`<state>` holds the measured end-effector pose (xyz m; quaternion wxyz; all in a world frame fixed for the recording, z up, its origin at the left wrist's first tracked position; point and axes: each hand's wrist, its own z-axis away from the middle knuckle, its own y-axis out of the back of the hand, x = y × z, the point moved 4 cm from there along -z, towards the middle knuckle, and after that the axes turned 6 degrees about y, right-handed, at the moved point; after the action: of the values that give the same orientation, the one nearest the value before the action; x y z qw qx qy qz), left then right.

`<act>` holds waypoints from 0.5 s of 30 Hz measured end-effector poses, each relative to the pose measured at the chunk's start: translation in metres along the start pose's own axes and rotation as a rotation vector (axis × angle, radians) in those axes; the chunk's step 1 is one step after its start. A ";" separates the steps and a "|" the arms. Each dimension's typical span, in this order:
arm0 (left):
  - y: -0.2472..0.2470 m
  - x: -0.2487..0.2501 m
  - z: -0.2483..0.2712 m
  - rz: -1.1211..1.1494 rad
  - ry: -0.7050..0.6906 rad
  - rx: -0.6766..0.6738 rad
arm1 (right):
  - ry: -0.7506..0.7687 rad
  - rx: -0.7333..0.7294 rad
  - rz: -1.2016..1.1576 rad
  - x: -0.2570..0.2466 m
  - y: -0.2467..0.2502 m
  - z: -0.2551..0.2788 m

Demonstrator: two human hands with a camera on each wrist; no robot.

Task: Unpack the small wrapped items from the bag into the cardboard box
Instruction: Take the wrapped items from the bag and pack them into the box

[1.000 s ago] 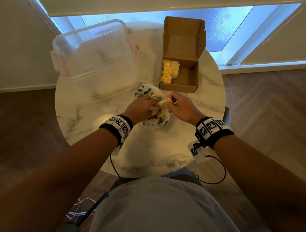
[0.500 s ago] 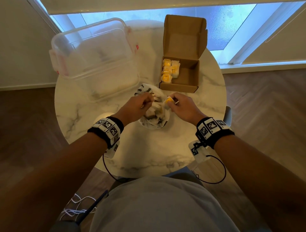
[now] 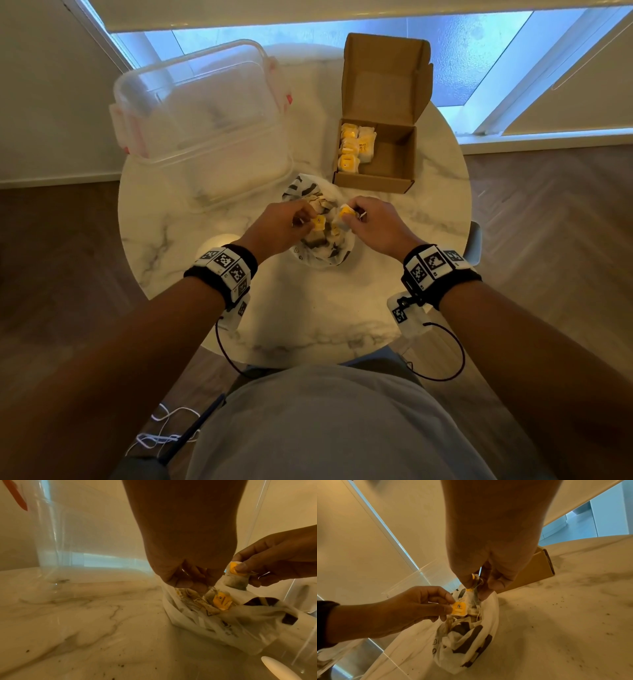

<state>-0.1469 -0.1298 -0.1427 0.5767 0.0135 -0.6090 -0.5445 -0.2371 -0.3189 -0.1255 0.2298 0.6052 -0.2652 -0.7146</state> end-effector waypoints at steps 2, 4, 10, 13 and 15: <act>0.002 -0.001 0.000 0.009 0.003 0.034 | 0.004 0.002 0.003 0.000 0.000 0.001; 0.005 -0.001 0.001 -0.008 -0.023 0.065 | 0.005 0.009 -0.004 0.001 0.001 0.002; 0.009 -0.007 -0.001 -0.147 -0.054 0.066 | 0.003 0.015 -0.015 0.001 0.001 0.000; 0.009 -0.005 -0.004 -0.203 -0.016 0.075 | -0.003 0.017 -0.037 0.000 0.000 -0.001; 0.010 -0.001 -0.003 -0.266 -0.020 0.123 | 0.002 0.013 -0.050 -0.002 -0.001 0.000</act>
<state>-0.1381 -0.1271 -0.1372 0.4912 0.1241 -0.6398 -0.5780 -0.2362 -0.3167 -0.1245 0.2082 0.6137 -0.2546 -0.7178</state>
